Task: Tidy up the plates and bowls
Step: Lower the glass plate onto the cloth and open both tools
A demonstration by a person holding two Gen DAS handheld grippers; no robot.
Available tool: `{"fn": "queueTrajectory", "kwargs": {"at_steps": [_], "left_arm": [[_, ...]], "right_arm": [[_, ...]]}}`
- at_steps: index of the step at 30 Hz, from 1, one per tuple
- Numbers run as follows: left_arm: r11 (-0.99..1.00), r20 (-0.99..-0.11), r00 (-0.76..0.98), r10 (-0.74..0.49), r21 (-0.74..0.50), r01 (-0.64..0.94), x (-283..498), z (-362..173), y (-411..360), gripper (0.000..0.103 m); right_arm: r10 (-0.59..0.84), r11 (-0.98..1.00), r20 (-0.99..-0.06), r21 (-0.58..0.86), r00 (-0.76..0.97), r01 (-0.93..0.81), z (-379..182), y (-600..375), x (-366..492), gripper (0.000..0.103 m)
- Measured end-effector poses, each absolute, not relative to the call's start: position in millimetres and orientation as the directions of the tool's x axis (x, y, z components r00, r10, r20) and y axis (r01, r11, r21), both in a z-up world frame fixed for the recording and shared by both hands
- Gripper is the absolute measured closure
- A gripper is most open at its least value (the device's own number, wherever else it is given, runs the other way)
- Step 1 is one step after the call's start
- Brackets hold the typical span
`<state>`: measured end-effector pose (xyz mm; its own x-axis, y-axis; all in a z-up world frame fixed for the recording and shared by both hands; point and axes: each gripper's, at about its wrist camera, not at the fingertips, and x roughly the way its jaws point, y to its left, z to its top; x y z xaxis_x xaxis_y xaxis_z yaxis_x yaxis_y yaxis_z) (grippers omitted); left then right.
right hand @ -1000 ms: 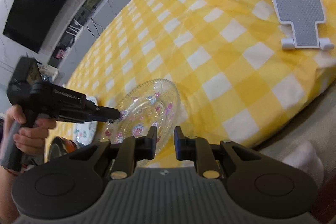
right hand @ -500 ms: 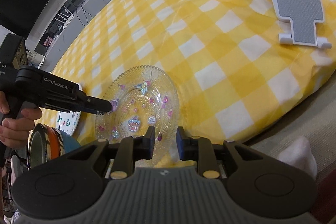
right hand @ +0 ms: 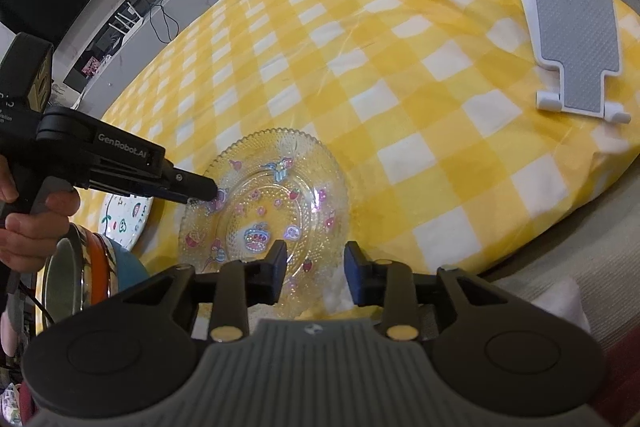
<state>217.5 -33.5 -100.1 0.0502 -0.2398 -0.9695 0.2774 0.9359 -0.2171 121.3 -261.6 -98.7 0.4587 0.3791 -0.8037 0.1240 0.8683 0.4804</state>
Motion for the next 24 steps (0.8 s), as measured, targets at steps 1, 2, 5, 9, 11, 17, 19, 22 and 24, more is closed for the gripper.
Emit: {"fn": "queueTrajectory", "kwargs": {"at_steps": [1, 2, 5, 9, 11, 17, 19, 22, 24], "left_arm": [[0.937, -0.972, 0.062, -0.227, -0.200, 0.285, 216, -99, -36, 0.077], [0.938, -0.974, 0.078, -0.214, -0.183, 0.293, 214, -97, -39, 0.073], [0.947, -0.974, 0.137, -0.182, -0.135, 0.292, 207, -88, -42, 0.069], [0.954, -0.955, 0.238, -0.176, -0.105, 0.282, 196, -66, -42, 0.055], [0.959, -0.939, 0.307, -0.155, -0.069, 0.275, 189, -52, -40, 0.051], [0.970, -0.879, 0.457, -0.138, -0.027, 0.241, 168, -12, -29, 0.042], [0.978, -0.852, 0.507, -0.128, -0.023, 0.209, 160, 3, -23, 0.038], [0.990, -0.785, 0.611, -0.106, -0.024, 0.141, 145, 29, -10, 0.028], [0.994, -0.732, 0.674, -0.102, -0.048, 0.099, 133, 44, 2, 0.020]], "right_arm": [[0.381, 0.866, -0.802, 0.483, 0.460, 0.126, -99, -262, 121, 0.070], [0.382, 0.865, -0.801, 0.486, 0.461, 0.128, -98, -263, 121, 0.070], [0.384, 0.861, -0.797, 0.491, 0.467, 0.131, -97, -263, 120, 0.069], [0.383, 0.858, -0.789, 0.497, 0.480, 0.131, -94, -265, 120, 0.063], [0.378, 0.859, -0.786, 0.495, 0.490, 0.131, -92, -266, 120, 0.060], [0.363, 0.874, -0.762, 0.478, 0.536, 0.087, -80, -266, 118, 0.028], [0.333, 0.899, -0.755, 0.435, 0.566, 0.051, -72, -262, 118, 0.009], [0.313, 0.916, -0.730, 0.401, 0.608, 0.010, -66, -260, 118, 0.006], [0.317, 0.912, -0.722, 0.411, 0.615, 0.012, -66, -263, 120, 0.005]]}}
